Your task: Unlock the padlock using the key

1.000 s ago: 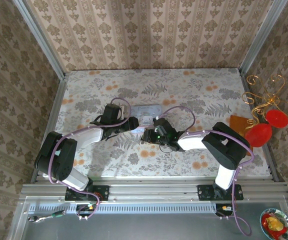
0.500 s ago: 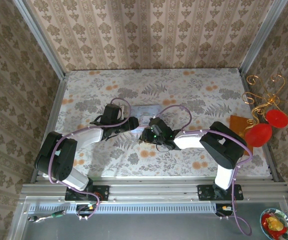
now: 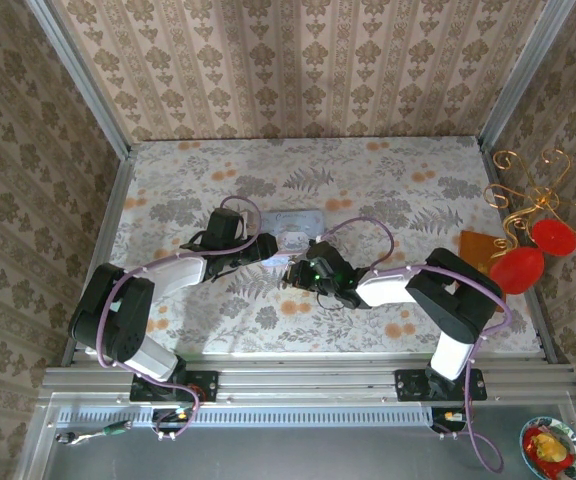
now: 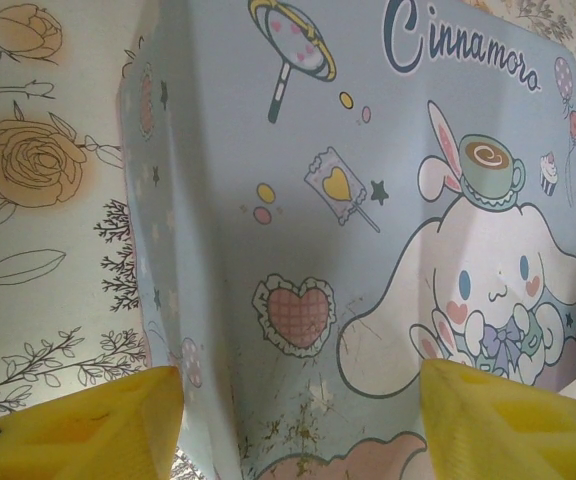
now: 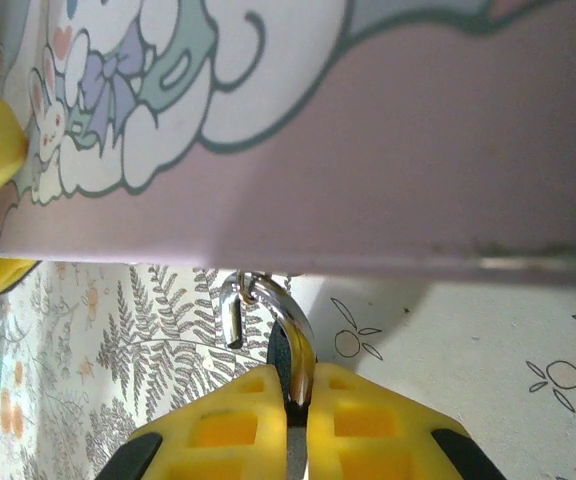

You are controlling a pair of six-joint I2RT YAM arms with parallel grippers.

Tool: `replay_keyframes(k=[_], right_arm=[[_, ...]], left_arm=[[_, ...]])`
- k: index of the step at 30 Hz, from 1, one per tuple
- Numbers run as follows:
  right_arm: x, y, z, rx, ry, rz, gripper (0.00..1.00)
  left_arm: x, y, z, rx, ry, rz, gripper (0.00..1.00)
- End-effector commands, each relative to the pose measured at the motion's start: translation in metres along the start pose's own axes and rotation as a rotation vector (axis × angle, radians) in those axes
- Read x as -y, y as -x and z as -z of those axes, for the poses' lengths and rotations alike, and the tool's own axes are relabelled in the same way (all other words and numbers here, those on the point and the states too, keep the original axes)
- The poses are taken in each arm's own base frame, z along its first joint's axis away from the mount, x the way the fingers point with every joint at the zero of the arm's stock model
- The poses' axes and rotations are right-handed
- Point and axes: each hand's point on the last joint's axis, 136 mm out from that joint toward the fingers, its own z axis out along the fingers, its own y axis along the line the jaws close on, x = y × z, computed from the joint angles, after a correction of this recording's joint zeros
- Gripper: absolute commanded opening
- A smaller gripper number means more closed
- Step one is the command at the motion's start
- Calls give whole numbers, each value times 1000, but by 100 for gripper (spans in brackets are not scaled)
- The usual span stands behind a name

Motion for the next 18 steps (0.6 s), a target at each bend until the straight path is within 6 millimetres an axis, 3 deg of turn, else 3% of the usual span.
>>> replay_keyframes(k=[1, 18], right_arm=[[14, -18, 2, -44, -38, -51, 1], [28, 2, 15, 67, -149, -162, 0]], left_arm=[[-48, -44, -2, -117, 182, 64, 63], [-52, -54, 1, -105, 203, 76, 63]])
